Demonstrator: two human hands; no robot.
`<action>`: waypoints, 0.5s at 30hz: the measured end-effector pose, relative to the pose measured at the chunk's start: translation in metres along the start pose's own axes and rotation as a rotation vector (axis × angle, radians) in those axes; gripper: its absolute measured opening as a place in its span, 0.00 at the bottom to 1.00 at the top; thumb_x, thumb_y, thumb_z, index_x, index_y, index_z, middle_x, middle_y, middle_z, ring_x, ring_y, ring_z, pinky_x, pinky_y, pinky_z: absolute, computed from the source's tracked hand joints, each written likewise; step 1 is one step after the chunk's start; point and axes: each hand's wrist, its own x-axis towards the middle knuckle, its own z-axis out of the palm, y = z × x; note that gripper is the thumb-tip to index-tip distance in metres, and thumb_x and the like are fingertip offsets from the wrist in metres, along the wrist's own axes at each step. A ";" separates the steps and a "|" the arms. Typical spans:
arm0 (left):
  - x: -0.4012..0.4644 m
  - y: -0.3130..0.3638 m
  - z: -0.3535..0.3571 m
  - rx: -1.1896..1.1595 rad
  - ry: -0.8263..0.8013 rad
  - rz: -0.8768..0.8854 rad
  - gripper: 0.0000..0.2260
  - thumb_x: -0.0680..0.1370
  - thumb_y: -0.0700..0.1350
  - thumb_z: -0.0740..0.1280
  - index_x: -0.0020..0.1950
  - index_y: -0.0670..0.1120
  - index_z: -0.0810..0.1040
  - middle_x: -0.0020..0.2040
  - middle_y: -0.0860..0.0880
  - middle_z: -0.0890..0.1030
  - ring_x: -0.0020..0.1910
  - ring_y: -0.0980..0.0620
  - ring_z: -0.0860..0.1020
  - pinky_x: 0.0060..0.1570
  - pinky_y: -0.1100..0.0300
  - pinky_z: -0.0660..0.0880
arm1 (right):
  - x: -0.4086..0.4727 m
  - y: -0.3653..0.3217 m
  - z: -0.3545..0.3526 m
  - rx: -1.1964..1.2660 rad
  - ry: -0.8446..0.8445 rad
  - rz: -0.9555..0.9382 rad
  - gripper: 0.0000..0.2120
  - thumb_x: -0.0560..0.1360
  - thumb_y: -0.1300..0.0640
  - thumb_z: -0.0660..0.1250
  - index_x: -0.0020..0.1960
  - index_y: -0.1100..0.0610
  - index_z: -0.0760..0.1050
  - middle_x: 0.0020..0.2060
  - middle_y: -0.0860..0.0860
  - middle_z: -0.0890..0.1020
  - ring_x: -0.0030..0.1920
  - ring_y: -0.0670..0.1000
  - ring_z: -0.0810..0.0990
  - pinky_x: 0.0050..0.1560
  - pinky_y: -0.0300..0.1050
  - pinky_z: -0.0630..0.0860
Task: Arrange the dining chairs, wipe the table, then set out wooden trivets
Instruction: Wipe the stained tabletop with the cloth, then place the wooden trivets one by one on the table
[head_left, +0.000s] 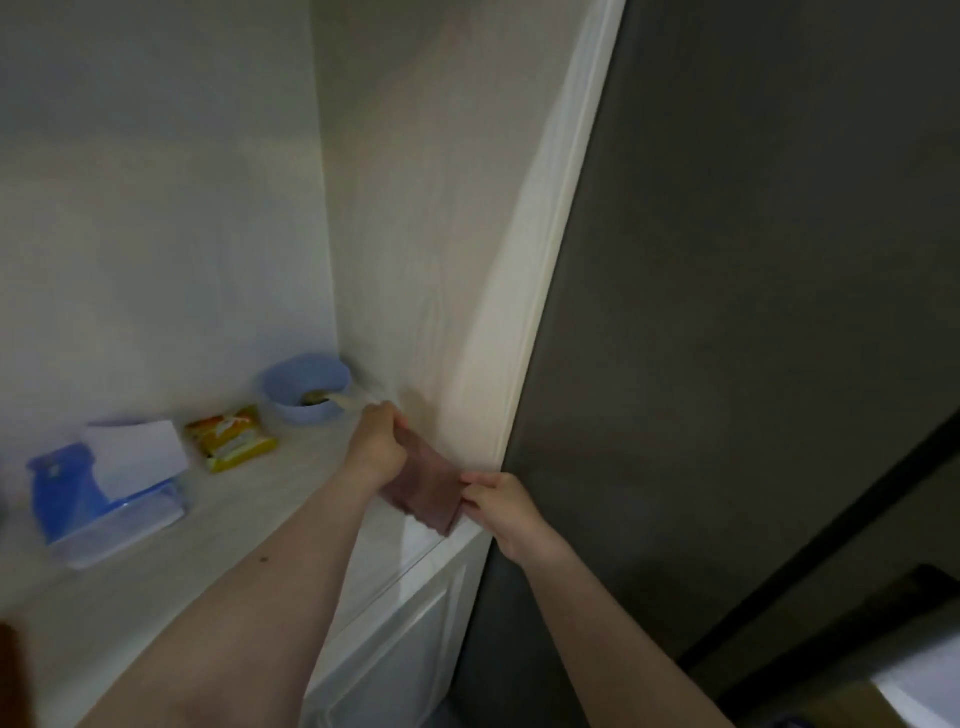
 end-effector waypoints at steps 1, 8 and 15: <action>0.002 -0.004 0.004 0.025 -0.014 0.024 0.12 0.68 0.30 0.63 0.50 0.37 0.76 0.53 0.36 0.74 0.52 0.39 0.75 0.50 0.55 0.70 | 0.001 0.003 0.002 -0.051 0.019 -0.014 0.13 0.76 0.71 0.60 0.58 0.66 0.78 0.48 0.59 0.83 0.46 0.51 0.79 0.50 0.41 0.77; -0.001 -0.017 0.009 0.076 -0.014 0.072 0.14 0.69 0.31 0.64 0.52 0.41 0.79 0.56 0.39 0.74 0.55 0.39 0.74 0.56 0.52 0.71 | -0.012 0.003 0.005 -0.393 0.125 -0.111 0.16 0.75 0.67 0.62 0.61 0.63 0.77 0.54 0.57 0.81 0.51 0.51 0.80 0.48 0.32 0.71; -0.031 -0.026 0.000 0.038 0.055 0.032 0.11 0.69 0.31 0.66 0.49 0.38 0.80 0.51 0.37 0.78 0.52 0.40 0.77 0.53 0.58 0.69 | -0.026 -0.009 0.016 -0.466 0.056 -0.201 0.11 0.76 0.65 0.62 0.53 0.61 0.82 0.50 0.54 0.82 0.49 0.49 0.79 0.47 0.34 0.73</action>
